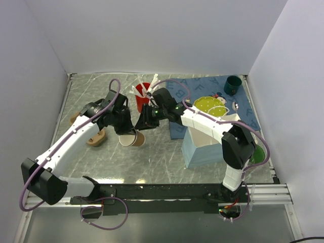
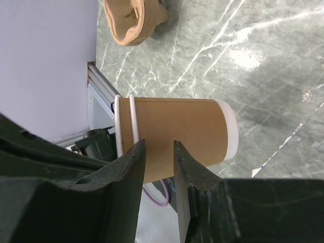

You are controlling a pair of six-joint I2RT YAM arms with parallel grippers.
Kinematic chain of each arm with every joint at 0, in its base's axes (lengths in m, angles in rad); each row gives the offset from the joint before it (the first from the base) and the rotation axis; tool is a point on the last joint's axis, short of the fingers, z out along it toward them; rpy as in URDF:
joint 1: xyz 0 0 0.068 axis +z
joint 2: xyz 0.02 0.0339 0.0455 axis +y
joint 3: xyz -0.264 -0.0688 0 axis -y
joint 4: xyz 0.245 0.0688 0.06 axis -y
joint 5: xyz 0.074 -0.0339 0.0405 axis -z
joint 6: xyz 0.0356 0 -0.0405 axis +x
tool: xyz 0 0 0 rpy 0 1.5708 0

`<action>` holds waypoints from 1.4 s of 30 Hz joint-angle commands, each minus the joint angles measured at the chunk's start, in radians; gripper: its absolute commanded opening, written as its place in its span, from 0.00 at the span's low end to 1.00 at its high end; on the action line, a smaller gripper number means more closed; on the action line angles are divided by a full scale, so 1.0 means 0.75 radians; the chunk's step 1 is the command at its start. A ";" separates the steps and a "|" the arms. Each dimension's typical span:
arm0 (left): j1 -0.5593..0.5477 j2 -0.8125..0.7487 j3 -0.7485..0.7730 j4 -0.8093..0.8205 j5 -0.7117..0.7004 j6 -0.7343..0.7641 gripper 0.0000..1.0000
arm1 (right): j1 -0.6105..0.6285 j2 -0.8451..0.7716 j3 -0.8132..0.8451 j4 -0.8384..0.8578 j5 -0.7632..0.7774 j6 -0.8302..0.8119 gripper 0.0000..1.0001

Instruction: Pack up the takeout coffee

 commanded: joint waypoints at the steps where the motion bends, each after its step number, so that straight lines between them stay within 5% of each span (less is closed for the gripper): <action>1: -0.004 -0.044 0.036 0.081 -0.009 -0.035 0.01 | 0.020 -0.051 -0.013 0.029 -0.040 -0.013 0.36; 16: -0.002 -0.018 0.049 0.016 -0.132 -0.042 0.01 | 0.006 -0.065 0.018 -0.123 0.031 -0.094 0.36; 24: 0.014 0.056 0.120 -0.080 -0.175 -0.121 0.01 | 0.018 -0.161 -0.124 0.069 -0.044 -0.078 0.35; 42: 0.017 0.017 0.137 -0.003 -0.105 -0.242 0.01 | 0.049 -0.072 -0.070 0.131 -0.105 0.024 0.36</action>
